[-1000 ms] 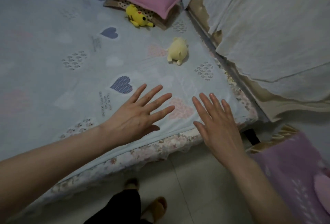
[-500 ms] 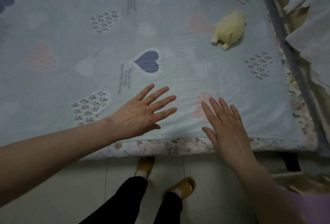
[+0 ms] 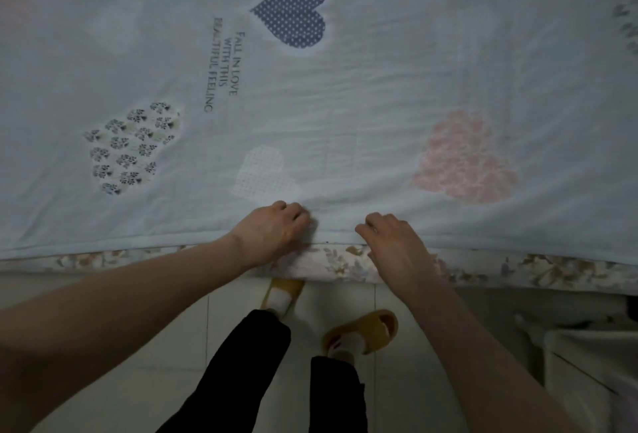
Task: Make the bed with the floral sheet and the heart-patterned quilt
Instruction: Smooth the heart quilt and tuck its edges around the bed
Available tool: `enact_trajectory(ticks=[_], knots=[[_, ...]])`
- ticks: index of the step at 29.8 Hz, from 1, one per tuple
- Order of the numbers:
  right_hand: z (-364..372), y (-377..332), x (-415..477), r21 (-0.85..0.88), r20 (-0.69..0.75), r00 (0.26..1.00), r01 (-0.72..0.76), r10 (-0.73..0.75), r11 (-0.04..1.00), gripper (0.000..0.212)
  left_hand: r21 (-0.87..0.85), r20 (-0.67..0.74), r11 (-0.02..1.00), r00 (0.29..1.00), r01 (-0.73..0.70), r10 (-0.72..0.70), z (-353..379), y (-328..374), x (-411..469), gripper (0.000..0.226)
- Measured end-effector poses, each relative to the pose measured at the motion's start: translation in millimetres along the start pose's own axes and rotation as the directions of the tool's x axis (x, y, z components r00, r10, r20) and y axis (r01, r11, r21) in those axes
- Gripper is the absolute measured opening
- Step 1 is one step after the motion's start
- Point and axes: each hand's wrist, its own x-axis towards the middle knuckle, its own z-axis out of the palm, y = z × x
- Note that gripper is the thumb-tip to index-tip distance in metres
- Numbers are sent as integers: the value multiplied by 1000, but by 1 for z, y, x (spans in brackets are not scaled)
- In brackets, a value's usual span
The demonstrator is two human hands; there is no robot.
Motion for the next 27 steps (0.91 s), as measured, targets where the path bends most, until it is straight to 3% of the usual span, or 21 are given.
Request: enact_trajectory(ticks=[4,7,10,12,14,17,19,22,25,27], knots=[[33,14,27,79,-17,1000,-23,24,997,32,-31,10,996,996,-88,88,22,-12,26,36],[28,15,25,192,129,991,-64,40,979,26,-44,10,969,969,-245,246,24,-3,26,28],[37,13,6,152,322,947,-67,15,986,23,-79,123,915,907,-396,403,35,14,19,34],[38,5,2,174,291,956,-87,33,981,17,-66,154,907,894,-415,421,35,16,24,33],[39,5,3,195,216,976,-72,29,978,23,16,229,894,872,-447,432,15,24,39,24],[31,12,-5,339,165,983,-137,85,931,28,142,330,895,872,-424,361,-4,39,57,41],[17,17,-16,417,49,986,-166,161,894,24,171,235,910,913,-377,334,-17,46,64,42],[5,54,-43,307,-97,933,-304,347,902,40,112,-45,897,900,-428,434,-15,67,97,32],[0,108,-74,93,-160,872,-453,463,886,39,69,-152,862,849,-501,506,-24,116,143,21],[4,134,-80,-1,-143,867,-483,478,875,41,56,-149,883,871,-465,468,-24,142,167,28]])
